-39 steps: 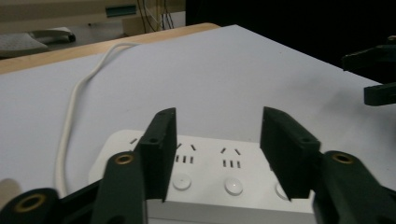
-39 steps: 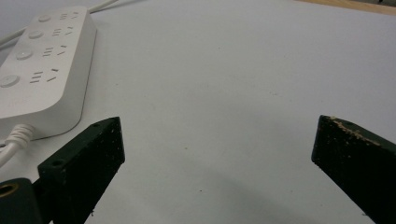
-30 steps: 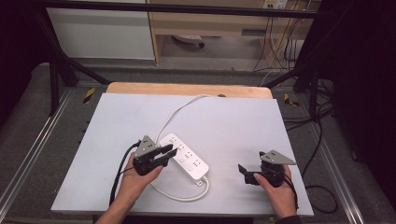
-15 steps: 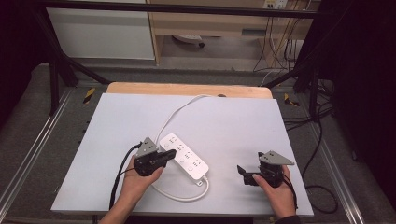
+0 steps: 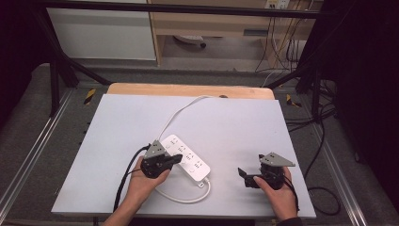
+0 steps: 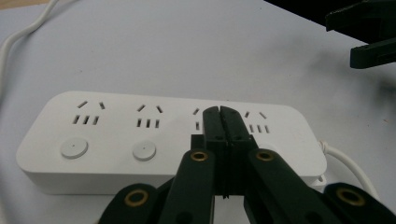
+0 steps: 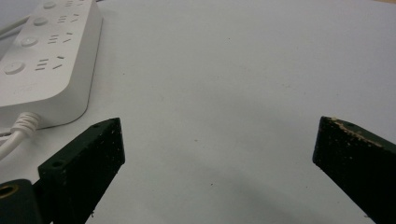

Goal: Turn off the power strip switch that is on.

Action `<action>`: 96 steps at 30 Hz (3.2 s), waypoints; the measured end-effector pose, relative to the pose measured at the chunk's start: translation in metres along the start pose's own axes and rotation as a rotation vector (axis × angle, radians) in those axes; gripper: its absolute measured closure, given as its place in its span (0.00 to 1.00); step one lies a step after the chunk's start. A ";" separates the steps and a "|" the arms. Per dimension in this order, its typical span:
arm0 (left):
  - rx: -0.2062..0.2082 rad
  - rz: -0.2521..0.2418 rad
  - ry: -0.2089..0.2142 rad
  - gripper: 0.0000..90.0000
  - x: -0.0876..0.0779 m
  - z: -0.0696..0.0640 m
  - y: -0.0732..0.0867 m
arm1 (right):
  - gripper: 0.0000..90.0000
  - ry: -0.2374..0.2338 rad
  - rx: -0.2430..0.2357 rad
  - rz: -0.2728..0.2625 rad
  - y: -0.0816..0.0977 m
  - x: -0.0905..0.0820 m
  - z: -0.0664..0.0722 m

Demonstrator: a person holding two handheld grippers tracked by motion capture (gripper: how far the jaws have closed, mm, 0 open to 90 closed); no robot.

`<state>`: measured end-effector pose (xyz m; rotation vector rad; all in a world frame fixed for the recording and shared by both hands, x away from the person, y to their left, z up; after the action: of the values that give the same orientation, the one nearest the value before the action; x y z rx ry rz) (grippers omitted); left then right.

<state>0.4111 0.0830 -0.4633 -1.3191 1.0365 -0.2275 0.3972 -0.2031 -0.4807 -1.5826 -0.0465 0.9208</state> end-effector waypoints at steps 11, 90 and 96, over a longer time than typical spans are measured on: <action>0.062 0.052 0.017 1.00 0.018 -0.011 0.000 | 0.03 -0.020 -0.002 0.001 0.002 -0.001 0.003; 0.103 0.095 -0.038 1.00 0.022 0.000 0.012 | 0.03 -0.024 -0.018 0.034 0.006 0.000 0.005; 0.098 0.096 -0.040 1.00 0.022 0.000 0.012 | 0.03 -0.023 -0.019 0.036 0.007 0.001 0.005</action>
<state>0.4189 0.0717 -0.4846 -1.1778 1.0394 -0.1769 0.3915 -0.2002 -0.4866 -1.5946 -0.0433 0.9695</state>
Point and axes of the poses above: each handheld gripper's, and its own axes: x roughly forward along the jaws, y roughly out of its underside, z roughly to its left, the point moved 8 cm from there along x, roughly forward along the jaws, and after that the axes turned 4 degrees about -y, right-handed, at the moved point
